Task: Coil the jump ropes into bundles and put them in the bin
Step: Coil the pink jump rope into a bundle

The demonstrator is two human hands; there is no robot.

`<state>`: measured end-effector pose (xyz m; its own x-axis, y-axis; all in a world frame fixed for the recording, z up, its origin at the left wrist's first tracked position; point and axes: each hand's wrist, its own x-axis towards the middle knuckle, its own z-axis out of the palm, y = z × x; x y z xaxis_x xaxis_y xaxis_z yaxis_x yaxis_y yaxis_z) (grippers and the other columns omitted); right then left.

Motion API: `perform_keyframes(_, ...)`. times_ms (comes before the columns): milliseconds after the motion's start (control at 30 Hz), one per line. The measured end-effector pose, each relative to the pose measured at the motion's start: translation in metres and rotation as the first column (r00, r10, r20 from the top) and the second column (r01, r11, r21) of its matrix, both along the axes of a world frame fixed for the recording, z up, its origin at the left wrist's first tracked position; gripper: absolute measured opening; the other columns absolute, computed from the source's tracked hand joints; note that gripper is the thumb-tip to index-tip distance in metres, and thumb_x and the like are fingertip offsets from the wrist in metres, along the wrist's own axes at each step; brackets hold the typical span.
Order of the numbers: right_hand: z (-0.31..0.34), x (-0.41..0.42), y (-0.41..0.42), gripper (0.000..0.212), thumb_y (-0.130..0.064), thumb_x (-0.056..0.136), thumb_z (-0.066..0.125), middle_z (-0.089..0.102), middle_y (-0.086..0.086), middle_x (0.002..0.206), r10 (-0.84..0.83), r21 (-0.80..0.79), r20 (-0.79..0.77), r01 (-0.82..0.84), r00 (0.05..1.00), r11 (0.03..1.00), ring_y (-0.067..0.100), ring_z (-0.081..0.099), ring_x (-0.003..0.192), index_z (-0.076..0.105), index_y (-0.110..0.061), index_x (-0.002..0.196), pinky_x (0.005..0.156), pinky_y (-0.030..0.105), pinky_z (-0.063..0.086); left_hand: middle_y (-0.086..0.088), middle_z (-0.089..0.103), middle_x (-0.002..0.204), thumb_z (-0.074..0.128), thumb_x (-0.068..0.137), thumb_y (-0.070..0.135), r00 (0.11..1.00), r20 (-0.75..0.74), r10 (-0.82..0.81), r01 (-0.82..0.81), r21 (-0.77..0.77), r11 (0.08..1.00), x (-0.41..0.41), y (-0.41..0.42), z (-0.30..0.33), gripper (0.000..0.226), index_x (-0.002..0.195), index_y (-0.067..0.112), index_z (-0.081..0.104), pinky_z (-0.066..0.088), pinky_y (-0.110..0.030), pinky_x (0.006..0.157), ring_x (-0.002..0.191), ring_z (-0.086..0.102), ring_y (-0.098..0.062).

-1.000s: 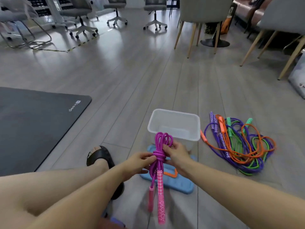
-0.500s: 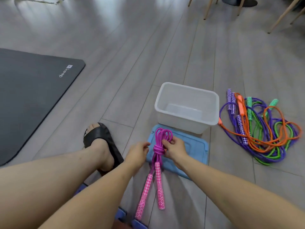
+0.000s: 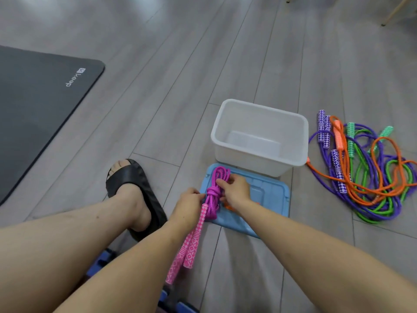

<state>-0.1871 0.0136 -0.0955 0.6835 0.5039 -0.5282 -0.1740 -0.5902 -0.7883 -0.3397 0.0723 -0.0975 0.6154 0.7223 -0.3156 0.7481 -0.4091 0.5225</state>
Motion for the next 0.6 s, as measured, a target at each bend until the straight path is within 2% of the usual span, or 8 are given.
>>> perform_keyframes(33, 0.001, 0.000, -0.001, 0.012, -0.019, 0.094, 0.074, 0.070, 0.012, 0.084, -0.001, 0.004, -0.006, 0.001, 1.000, 1.000, 0.023, 0.059, 0.048, 0.068, -0.011, 0.100, 0.049, 0.038, 0.054, 0.004, 0.058, 0.090, 0.059, 0.097, 0.026, 1.000, -0.001, -0.019, 0.019, -0.039, 0.999, 0.000, 0.001, 0.001, 0.018, 0.105, 0.013, 0.067, 0.043, -0.016, 0.065, 0.080, 0.059, -0.017)
perform_keyframes(100, 0.002, 0.002, -0.006, 0.020, -0.021, 0.092, 0.077, 0.065, 0.009, 0.085, -0.019, 0.008, -0.029, 0.020, 0.999, 1.000, 0.020, 0.053, 0.046, 0.065, -0.011, 0.105, 0.048, 0.033, 0.047, 0.000, 0.052, 0.098, 0.057, 0.097, 0.025, 0.992, -0.059, -0.114, 0.113, -0.020, 0.993, -0.003, 0.004, 0.002, 0.026, 0.119, 0.019, 0.070, 0.043, -0.023, 0.078, 0.087, 0.058, -0.021)
perform_keyframes(200, 0.006, 0.006, -0.015, 0.030, -0.022, 0.089, 0.080, 0.065, 0.011, 0.084, -0.068, 0.045, -0.091, 0.072, 0.994, 0.996, 0.024, 0.056, 0.055, 0.065, -0.009, 0.110, 0.056, 0.040, 0.054, 0.002, 0.048, 0.097, 0.053, 0.099, 0.026, 0.984, -0.106, -0.141, 0.135, -0.065, 0.989, -0.007, 0.003, 0.006, 0.030, 0.125, 0.025, 0.068, 0.040, -0.022, 0.078, 0.097, 0.060, -0.027)
perform_keyframes(300, 0.009, 0.009, -0.027, 0.020, -0.020, 0.092, 0.076, 0.068, 0.012, 0.090, -0.072, 0.036, -0.030, 0.073, 0.997, 0.997, 0.025, 0.063, 0.063, 0.067, -0.011, 0.107, 0.066, 0.049, 0.063, -0.003, 0.051, 0.100, 0.052, 0.098, 0.027, 0.979, -0.138, -0.152, 0.146, -0.056, 0.988, -0.007, 0.002, 0.012, 0.035, 0.131, 0.027, 0.065, 0.047, -0.033, 0.088, 0.099, 0.061, -0.032)
perform_keyframes(400, 0.016, 0.011, -0.042, 0.009, -0.020, 0.092, 0.073, 0.068, 0.006, 0.089, -0.048, 0.061, 0.045, 0.045, 0.998, 0.997, 0.025, 0.065, 0.062, 0.067, -0.016, 0.098, 0.072, 0.057, 0.062, -0.008, 0.055, 0.105, 0.050, 0.101, 0.020, 0.978, -0.150, -0.145, 0.145, -0.013, 0.989, -0.004, 0.004, 0.020, 0.034, 0.133, 0.019, 0.063, 0.049, -0.038, 0.091, 0.101, 0.062, -0.033)
perform_keyframes(500, 0.032, 0.013, -0.061, 0.009, -0.017, 0.097, 0.066, 0.067, 0.005, 0.096, 0.080, 0.053, 0.179, -0.091, 0.980, 0.994, 0.021, 0.066, 0.071, 0.067, -0.018, 0.106, 0.073, 0.047, 0.062, -0.014, 0.056, 0.118, 0.048, 0.103, 0.017, 0.982, -0.147, -0.121, 0.127, 0.031, 0.991, 0.003, 0.003, 0.035, 0.034, 0.134, 0.011, 0.061, 0.048, -0.040, 0.096, 0.108, 0.061, -0.034)
perform_keyframes(600, 0.047, 0.022, -0.082, 0.016, -0.017, 0.099, 0.060, 0.067, -0.001, 0.098, 0.193, 0.000, 0.358, -0.207, 0.913, 0.978, 0.017, 0.062, 0.086, 0.069, -0.019, 0.112, 0.075, 0.028, 0.048, -0.012, 0.056, 0.117, 0.048, 0.103, 0.018, 0.990, -0.117, -0.084, 0.096, 0.105, 0.990, 0.013, -0.003, 0.052, 0.031, 0.131, 0.013, 0.060, 0.050, -0.040, 0.091, 0.104, 0.062, -0.034)
